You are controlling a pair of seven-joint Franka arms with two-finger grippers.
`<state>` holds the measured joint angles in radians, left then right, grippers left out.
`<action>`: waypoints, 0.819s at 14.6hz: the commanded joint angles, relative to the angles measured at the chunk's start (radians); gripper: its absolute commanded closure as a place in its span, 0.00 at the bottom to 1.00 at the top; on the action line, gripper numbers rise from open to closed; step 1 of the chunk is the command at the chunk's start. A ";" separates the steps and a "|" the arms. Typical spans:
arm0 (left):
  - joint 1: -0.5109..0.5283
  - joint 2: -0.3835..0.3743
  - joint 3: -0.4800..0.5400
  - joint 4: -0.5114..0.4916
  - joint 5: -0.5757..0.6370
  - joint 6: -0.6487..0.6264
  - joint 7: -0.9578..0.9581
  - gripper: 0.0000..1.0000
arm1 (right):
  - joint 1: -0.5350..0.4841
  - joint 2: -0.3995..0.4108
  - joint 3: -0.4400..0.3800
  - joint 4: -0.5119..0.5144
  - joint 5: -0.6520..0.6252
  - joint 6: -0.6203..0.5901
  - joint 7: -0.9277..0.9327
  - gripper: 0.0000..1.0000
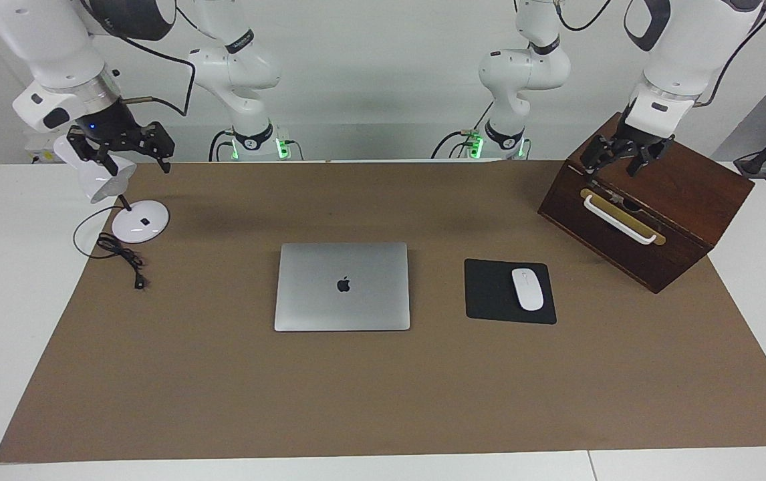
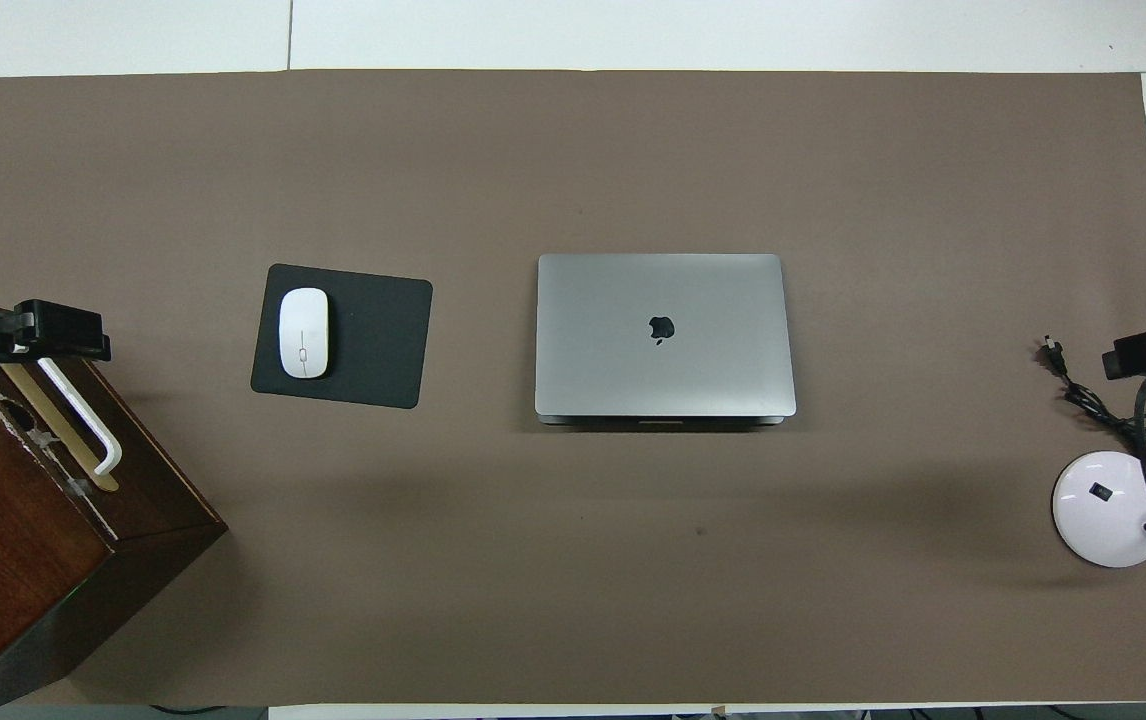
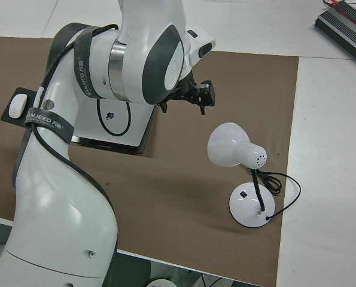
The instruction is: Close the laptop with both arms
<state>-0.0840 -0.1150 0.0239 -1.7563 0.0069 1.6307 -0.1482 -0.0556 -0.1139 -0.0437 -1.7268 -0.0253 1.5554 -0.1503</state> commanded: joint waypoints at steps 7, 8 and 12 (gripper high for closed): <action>0.004 0.044 -0.016 -0.017 -0.013 -0.040 0.007 0.00 | 0.000 -0.018 0.002 -0.027 0.011 0.028 0.023 0.00; 0.013 0.052 -0.016 -0.015 -0.013 -0.052 0.009 0.00 | 0.000 -0.020 0.002 -0.027 0.011 0.026 0.024 0.00; 0.050 0.055 -0.022 -0.015 -0.013 -0.057 0.111 0.00 | 0.000 -0.020 0.002 -0.027 0.011 0.026 0.024 0.00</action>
<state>-0.0586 -0.0588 0.0130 -1.7690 0.0016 1.5919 -0.0954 -0.0549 -0.1139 -0.0431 -1.7270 -0.0253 1.5554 -0.1488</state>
